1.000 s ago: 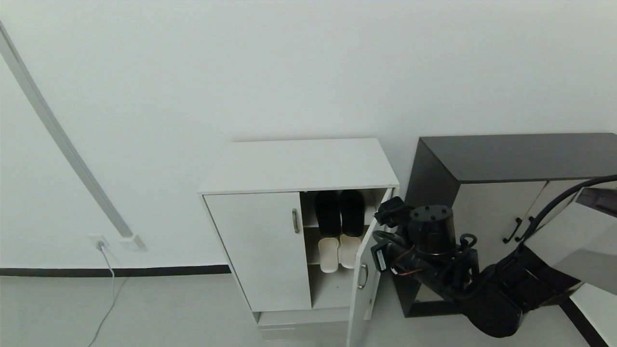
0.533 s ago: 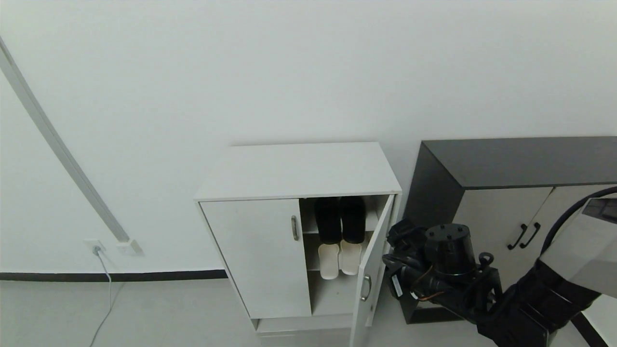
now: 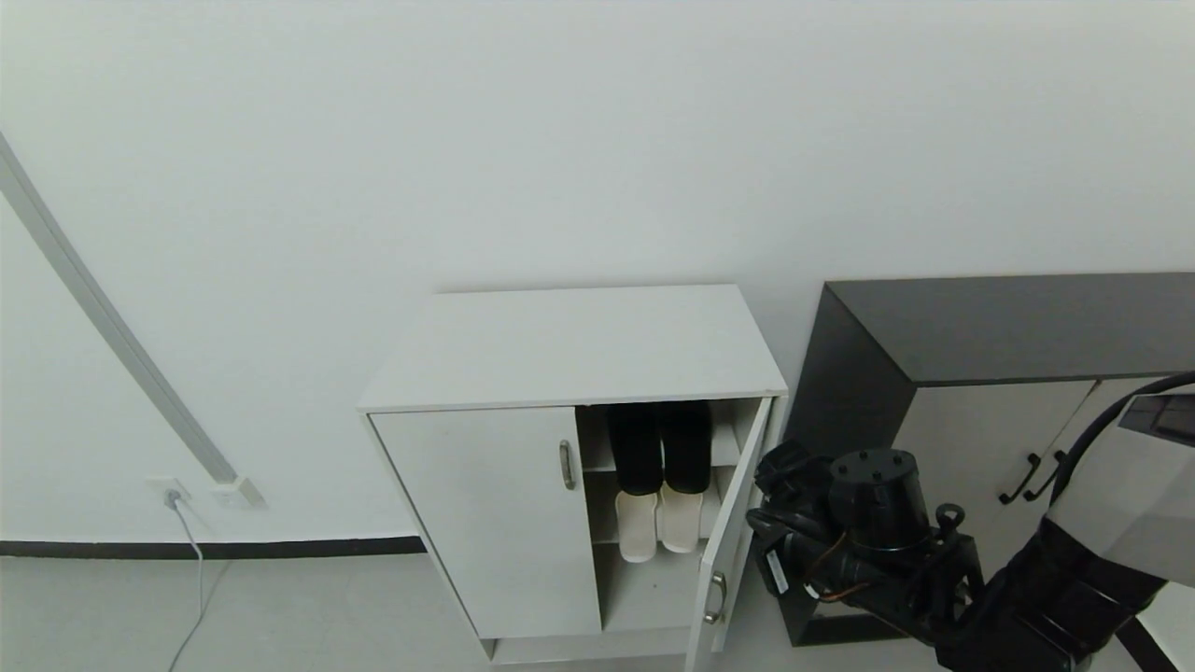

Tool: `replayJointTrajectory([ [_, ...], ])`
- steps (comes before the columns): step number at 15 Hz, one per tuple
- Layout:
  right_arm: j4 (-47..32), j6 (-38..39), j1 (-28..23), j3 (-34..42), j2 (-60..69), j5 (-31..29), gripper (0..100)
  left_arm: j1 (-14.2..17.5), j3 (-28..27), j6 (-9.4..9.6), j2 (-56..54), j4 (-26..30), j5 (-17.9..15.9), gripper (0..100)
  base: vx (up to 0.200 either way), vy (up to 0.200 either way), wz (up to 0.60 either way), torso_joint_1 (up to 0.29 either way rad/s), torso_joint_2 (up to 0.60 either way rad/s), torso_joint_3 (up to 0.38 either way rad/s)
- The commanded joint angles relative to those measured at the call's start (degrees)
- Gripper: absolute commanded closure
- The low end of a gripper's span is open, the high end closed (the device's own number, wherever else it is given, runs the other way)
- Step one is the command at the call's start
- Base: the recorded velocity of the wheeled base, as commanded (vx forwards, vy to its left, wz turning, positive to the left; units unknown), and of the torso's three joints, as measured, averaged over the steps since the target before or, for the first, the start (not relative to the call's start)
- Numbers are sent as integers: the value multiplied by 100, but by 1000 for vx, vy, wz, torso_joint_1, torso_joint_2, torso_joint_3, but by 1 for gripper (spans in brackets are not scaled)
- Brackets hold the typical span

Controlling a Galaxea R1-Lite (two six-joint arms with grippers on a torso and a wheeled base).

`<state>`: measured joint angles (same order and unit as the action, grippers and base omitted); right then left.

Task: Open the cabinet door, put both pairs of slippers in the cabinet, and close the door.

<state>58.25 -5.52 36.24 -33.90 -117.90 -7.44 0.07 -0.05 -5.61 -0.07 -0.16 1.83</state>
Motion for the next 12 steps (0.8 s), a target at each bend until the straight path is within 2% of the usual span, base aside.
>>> replayJointTrajectory([
  [1,11,-1,14,-143,-155,5,100,1,5,-2,7,-2,2,100,0,0,0,0,0,0],
  [7,2,34,14,-943,-656,32,100,1,5,-11,7,-2,11,100,0,0,0,0,0,0],
  [12,-6,16,-126,-1962,-1289,41,100,1,5,-19,7,-2,11,100,0,0,0,0,0,0],
])
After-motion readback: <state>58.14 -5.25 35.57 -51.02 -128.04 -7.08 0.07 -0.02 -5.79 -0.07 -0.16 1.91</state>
